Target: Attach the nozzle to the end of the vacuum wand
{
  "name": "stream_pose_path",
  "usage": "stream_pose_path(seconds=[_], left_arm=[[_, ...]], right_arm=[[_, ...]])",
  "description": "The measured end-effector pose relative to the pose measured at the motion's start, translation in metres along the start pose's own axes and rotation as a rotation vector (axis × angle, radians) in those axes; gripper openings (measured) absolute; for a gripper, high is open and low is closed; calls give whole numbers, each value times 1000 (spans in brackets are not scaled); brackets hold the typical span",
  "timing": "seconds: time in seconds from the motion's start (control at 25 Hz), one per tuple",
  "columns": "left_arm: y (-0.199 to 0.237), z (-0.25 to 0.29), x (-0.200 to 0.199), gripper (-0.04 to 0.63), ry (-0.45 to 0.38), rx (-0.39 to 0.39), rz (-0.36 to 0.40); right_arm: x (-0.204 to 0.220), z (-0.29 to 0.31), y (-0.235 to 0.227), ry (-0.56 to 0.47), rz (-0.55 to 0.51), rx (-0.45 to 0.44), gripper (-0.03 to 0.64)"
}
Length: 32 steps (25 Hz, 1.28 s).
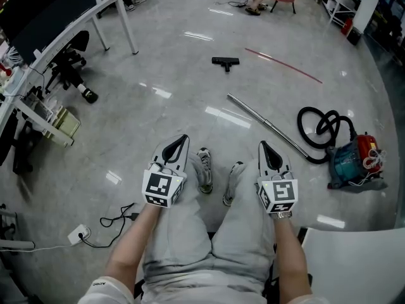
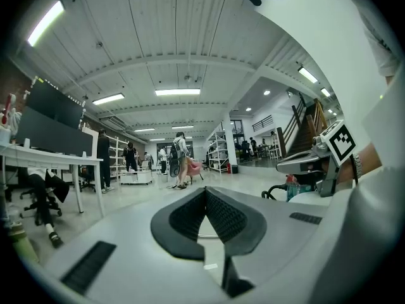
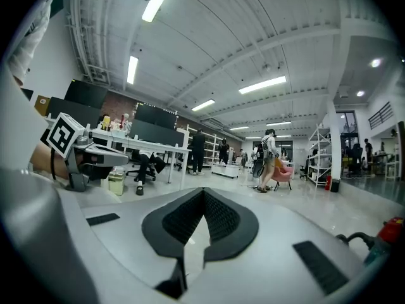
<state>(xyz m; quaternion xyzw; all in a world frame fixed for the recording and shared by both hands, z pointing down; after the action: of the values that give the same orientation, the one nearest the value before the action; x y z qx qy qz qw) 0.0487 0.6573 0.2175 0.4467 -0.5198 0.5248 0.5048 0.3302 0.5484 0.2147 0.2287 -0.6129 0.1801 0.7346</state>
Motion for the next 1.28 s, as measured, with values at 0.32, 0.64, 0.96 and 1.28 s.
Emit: stream_pose_path(seconds=[0.32,0.64,0.96,1.28], left_arm=[[16,-9,6,9,52,-24,16],[45,-37,1,9,32,-51,-127],[63,-22,11,9,65,-17,-48],[145,-45,15,11,-53,-223,-136]], right_arm=[[1,2,-7,-5,41,5,2],[2,12,-5,-11,84,-22,2],[1,60,15,-37,200,-146,2],[-13,87,31,-45,139,-238,2]])
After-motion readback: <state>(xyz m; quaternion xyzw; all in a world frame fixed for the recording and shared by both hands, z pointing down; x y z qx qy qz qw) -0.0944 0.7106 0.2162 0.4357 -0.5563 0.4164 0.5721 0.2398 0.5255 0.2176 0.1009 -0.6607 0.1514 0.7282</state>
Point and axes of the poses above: the fingertips, and each gripper's own axes: z forward along the fingers, y to its left, x out of its underside, the point moved 10 cm from there along -z, backward along the fingers, and after that the axes turned 10 degrees about -x, right-handed, at the moved point
